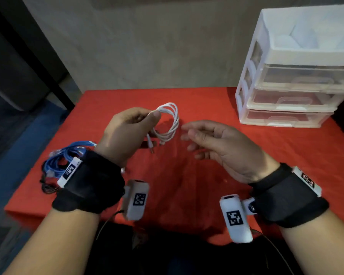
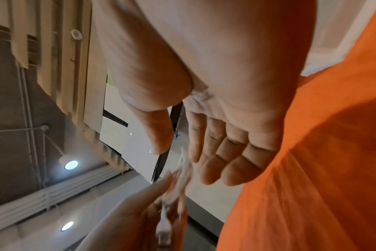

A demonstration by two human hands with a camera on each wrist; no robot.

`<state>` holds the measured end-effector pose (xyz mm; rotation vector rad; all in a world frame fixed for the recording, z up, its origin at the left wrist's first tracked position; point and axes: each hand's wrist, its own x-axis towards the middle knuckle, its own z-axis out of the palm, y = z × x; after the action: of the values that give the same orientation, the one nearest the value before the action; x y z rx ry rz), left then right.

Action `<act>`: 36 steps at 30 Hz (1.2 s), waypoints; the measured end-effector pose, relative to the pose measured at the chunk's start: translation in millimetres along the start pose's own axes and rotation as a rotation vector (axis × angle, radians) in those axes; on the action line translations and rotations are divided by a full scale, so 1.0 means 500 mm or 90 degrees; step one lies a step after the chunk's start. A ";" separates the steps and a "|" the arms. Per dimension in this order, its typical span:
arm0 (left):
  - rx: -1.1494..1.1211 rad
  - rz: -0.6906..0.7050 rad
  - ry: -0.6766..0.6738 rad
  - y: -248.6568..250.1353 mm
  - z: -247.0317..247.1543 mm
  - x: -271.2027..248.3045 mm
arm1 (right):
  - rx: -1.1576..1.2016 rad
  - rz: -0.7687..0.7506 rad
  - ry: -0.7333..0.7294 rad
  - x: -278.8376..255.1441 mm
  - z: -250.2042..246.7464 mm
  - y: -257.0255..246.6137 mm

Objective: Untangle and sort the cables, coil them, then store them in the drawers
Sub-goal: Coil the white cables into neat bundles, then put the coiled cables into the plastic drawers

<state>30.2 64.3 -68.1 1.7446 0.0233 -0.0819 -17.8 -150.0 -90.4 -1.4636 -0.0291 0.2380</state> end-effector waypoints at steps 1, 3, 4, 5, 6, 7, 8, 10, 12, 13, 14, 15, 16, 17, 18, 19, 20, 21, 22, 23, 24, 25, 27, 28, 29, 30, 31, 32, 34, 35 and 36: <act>0.032 0.004 0.007 -0.005 -0.029 -0.006 | -0.016 0.014 0.005 -0.009 0.001 0.008; 0.125 0.013 0.034 -0.013 -0.089 -0.017 | -0.055 0.036 0.018 -0.029 0.002 0.030; 0.182 0.017 0.054 -0.015 -0.117 -0.023 | -0.079 0.044 0.025 -0.038 0.003 0.043; 0.237 0.015 0.072 -0.016 -0.143 -0.028 | -0.105 0.052 0.031 -0.047 0.004 0.055; 0.295 0.009 0.087 -0.017 -0.166 -0.034 | -0.131 0.059 0.030 -0.056 0.007 0.063; 0.350 0.003 0.097 -0.018 -0.185 -0.039 | -0.160 0.063 0.026 -0.065 0.010 0.072; 0.394 -0.003 0.102 -0.018 -0.198 -0.046 | -0.191 0.058 0.019 -0.074 0.013 0.077; 0.473 -0.002 0.107 -0.021 -0.221 -0.059 | -0.275 0.006 0.015 -0.090 0.019 0.085; 0.579 0.001 0.103 -0.022 -0.237 -0.070 | -0.394 -0.058 0.028 -0.099 0.023 0.095; 0.628 0.011 0.104 -0.021 -0.242 -0.073 | -0.451 -0.071 0.033 -0.100 0.023 0.100; 0.660 0.032 0.106 -0.018 -0.243 -0.074 | -0.498 -0.074 0.032 -0.100 0.020 0.106; 0.670 0.061 0.107 -0.013 -0.237 -0.075 | -0.536 -0.070 0.029 -0.100 0.014 0.111; 0.663 0.094 0.105 -0.003 -0.222 -0.075 | -0.563 -0.066 0.025 -0.102 0.005 0.111; 0.648 0.130 0.102 0.011 -0.199 -0.075 | -0.597 -0.061 0.026 -0.103 -0.007 0.109; 0.632 0.173 0.094 0.027 -0.169 -0.075 | -0.634 -0.061 0.026 -0.103 -0.024 0.106; 0.614 0.219 0.081 0.047 -0.134 -0.074 | -0.668 -0.057 0.026 -0.105 -0.041 0.099; 0.593 0.272 0.063 0.071 -0.097 -0.074 | -0.696 -0.048 0.030 -0.106 -0.059 0.095; 0.570 0.335 0.044 0.097 -0.049 -0.074 | -0.717 -0.028 0.043 -0.109 -0.083 0.089; 0.541 0.394 0.028 0.123 0.002 -0.074 | -0.721 -0.001 0.049 -0.114 -0.111 0.080; 0.506 0.441 0.021 0.143 0.033 -0.075 | -0.693 0.025 0.040 -0.108 -0.122 0.072; 0.462 0.493 0.009 0.163 0.076 -0.075 | -0.639 0.057 0.045 -0.108 -0.144 0.064; 0.421 0.546 -0.003 0.180 0.122 -0.075 | -0.569 0.097 0.055 -0.114 -0.165 0.052; 0.387 0.625 -0.032 0.203 0.205 -0.067 | -0.407 0.161 0.087 -0.118 -0.208 0.035; 0.391 0.645 -0.049 0.209 0.241 -0.056 | -0.334 0.180 0.111 -0.121 -0.230 0.028; 0.399 0.652 -0.068 0.216 0.278 -0.042 | -0.267 0.187 0.141 -0.122 -0.255 0.022; 0.411 0.654 -0.083 0.222 0.309 -0.027 | -0.205 0.180 0.173 -0.122 -0.277 0.017; 0.431 0.656 -0.095 0.228 0.337 -0.011 | -0.147 0.168 0.204 -0.120 -0.297 0.013; 0.459 0.662 -0.103 0.234 0.361 0.002 | -0.090 0.155 0.234 -0.119 -0.312 0.008; 0.552 0.682 -0.107 0.250 0.404 0.027 | 0.032 0.123 0.293 -0.111 -0.333 -0.001; 0.610 0.686 -0.109 0.255 0.421 0.038 | 0.090 0.107 0.320 -0.103 -0.340 -0.004; 0.668 0.680 -0.117 0.258 0.437 0.049 | 0.139 0.097 0.344 -0.093 -0.345 -0.005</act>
<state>53.3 -174.1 19.3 2.5272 -1.2687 0.6311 -34.7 -327.4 -101.3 -1.2724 0.5320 -0.0376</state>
